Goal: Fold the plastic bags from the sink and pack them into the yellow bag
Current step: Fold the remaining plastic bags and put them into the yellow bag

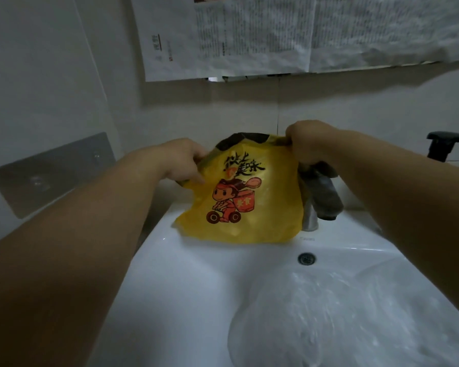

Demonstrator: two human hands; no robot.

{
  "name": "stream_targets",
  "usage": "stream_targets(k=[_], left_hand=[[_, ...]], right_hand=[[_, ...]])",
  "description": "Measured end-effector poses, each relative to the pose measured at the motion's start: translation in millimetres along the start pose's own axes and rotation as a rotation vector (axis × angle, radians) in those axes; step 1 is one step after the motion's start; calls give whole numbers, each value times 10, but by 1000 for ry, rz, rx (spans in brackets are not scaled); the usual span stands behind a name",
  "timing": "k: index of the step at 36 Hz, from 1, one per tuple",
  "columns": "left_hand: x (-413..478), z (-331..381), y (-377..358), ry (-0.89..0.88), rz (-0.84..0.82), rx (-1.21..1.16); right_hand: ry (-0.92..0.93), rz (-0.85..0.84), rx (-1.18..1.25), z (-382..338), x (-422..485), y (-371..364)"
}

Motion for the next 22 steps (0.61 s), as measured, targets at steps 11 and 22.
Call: stream_targets(k=[11, 22], left_hand=[[22, 195, 192, 42, 556, 612], [28, -82, -1, 94, 444, -82]], right_hand=[[-86, 318, 151, 14, 37, 57], [-5, 54, 325, -102, -30, -109]])
Point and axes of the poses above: each hand's wrist, its own x-axis towards the middle knuckle, its own y-axis out of the back of the hand, z = x × y, the point moved 2 cm from there along x, towards the middle knuckle, and after that the axes turned 4 degrees about y, right-handed, at the moved point
